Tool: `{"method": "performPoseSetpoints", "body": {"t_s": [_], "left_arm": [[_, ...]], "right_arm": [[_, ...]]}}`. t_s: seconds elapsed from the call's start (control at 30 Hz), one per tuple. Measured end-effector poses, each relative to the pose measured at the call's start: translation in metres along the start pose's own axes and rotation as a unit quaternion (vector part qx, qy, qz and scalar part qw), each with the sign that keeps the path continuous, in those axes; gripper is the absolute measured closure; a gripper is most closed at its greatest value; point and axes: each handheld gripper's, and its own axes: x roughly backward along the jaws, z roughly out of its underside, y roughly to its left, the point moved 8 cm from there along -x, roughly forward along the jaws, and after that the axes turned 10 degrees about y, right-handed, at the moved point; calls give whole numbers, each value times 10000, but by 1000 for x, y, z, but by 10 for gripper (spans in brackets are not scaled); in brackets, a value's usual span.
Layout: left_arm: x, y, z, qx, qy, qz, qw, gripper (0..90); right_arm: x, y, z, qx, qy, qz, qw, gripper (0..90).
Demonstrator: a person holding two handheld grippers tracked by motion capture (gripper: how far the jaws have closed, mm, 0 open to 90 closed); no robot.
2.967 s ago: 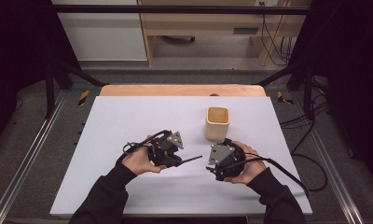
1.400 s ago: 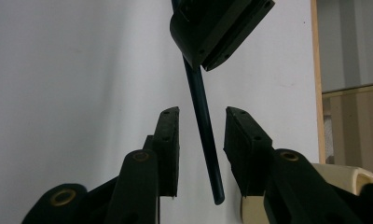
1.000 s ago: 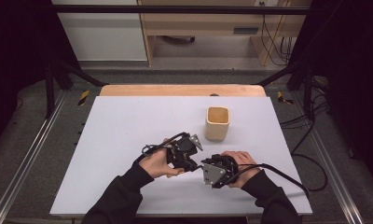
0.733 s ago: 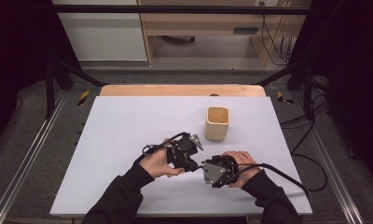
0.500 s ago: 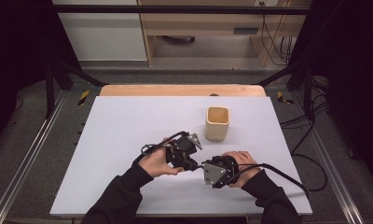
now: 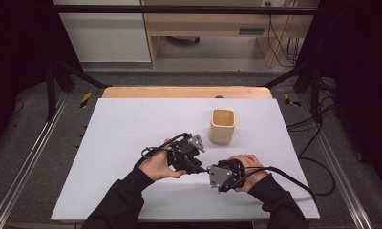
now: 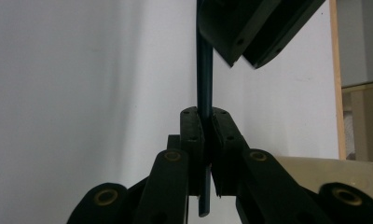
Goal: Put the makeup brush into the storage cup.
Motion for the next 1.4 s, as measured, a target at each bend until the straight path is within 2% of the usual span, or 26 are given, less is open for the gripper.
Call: {"method": "performPoseSetpoints", "body": {"t_s": [0.03, 0.13, 0.17, 0.23, 0.27, 0.33, 0.5, 0.53, 0.57, 0.63, 0.8, 0.83, 0.93, 0.97, 1.0, 1.07, 1.1, 1.13, 1.17, 1.2, 1.27, 1.3, 1.33, 1.37, 1.4], "left_arm": [[5, 3, 2, -29, -48, -132, 9999, 670], [11, 7, 7, 3, -225, -300, 9993, 588], [13, 9, 8, 27, -300, -347, 9989, 555], [16, 12, 11, -21, -322, -430, 9986, 509], [21, 16, 15, 58, -496, -529, 9973, 478], [24, 18, 17, 88, -557, -579, 9967, 436], [40, 29, 31, 394, -1063, -841, 9900, 347], [40, 29, 31, 394, -1063, -841, 9900, 334], [45, 32, 36, 523, -1256, -891, 9867, 318], [48, 34, 42, 692, -1458, -956, 9823, 296], [55, 42, 58, 1078, -1852, -1156, 9699, 247], [55, 42, 58, 1078, -1852, -1156, 9699, 237], [56, 45, 67, 1234, -2035, -1183, 9640, 206], [56, 46, 72, 1290, -2075, -1218, 9620, 201], [56, 46, 72, 1290, -2075, -1218, 9620, 195], [55, 46, 76, 1370, -2151, -1229, 9591, 193], [53, 46, 80, 1441, -2216, -1223, 9566, 183], [53, 46, 80, 1441, -2216, -1223, 9566, 181], [51, 48, 84, 1511, -2234, -1306, 9541, 178], [51, 48, 84, 1511, -2234, -1306, 9541, 173], [48, 49, 89, 1588, -2259, -1359, 9515, 166], [47, 49, 90, 1613, -2248, -1396, 9508, 158], [46, 50, 92, 1678, -2282, -1465, 9478, 156], [45, 50, 93, 1713, -2287, -1456, 9472, 157], [45, 50, 93, 1713, -2287, -1456, 9472, 154]], "right_arm": [[-1, 0, 1, -84, 30, -38, 10000, 850], [-1, 0, 1, -192, 20, -133, 9997, 850], [-2, -1, 1, -163, 16, -95, 9998, 849], [-2, -1, 2, -299, 37, -149, 9994, 850], [-2, -1, 3, -295, 58, -165, 9994, 849], [-2, -2, 3, -320, 75, -150, 9993, 849], [-3, -5, 8, -518, 169, -177, 9984, 849], [-3, -5, 8, -518, 169, -177, 9984, 849], [-3, -5, 9, -579, 165, -212, 9980, 849], [-2, -6, 11, -703, 171, -228, 9971, 849], [-3, -6, 18, -1006, 160, -262, 9945, 849], [-3, -6, 18, -1006, 160, -262, 9945, 849], [-4, -7, 23, -1222, 139, -282, 9920, 849], [-5, -6, 23, -1367, 116, -276, 9902, 849], [-5, -6, 23, -1367, 116, -276, 9902, 849], [-5, -6, 25, -1435, 92, -281, 9892, 848], [-5, -6, 27, -1515, 96, -269, 9880, 848], [-5, -6, 28, -1530, 93, -264, 9878, 848], [-6, -6, 29, -1557, 77, -237, 9875, 848], [-6, -6, 29, -1557, 77, -237, 9875, 848], [-5, -6, 30, -1609, 64, -232, 9867, 848], [-5, -7, 32, -1701, 48, -244, 9851, 848], [-5, -7, 32, -1729, 28, -234, 9847, 848], [-5, -7, 32, -1828, -26, -217, 9829, 848], [-5, -7, 32, -1828, -26, -217, 9829, 848]]}}
